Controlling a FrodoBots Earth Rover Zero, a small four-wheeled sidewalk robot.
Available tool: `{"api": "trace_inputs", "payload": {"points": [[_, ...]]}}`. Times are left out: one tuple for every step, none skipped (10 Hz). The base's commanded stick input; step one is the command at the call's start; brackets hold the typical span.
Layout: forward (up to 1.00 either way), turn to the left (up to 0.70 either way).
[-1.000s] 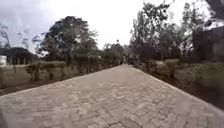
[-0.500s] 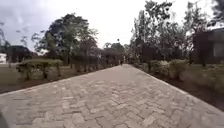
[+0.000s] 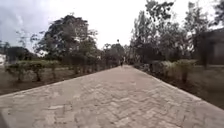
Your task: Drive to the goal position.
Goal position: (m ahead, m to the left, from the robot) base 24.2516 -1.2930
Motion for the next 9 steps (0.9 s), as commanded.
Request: {"api": "trace_inputs", "payload": {"points": [[0.70,0.00],[0.70,0.00],[0.70,0.00],[0.70,0.00],[0.70,0.00],[0.70,0.00],[0.70,0.00],[0.70,0.00],[0.70,0.00]]}}
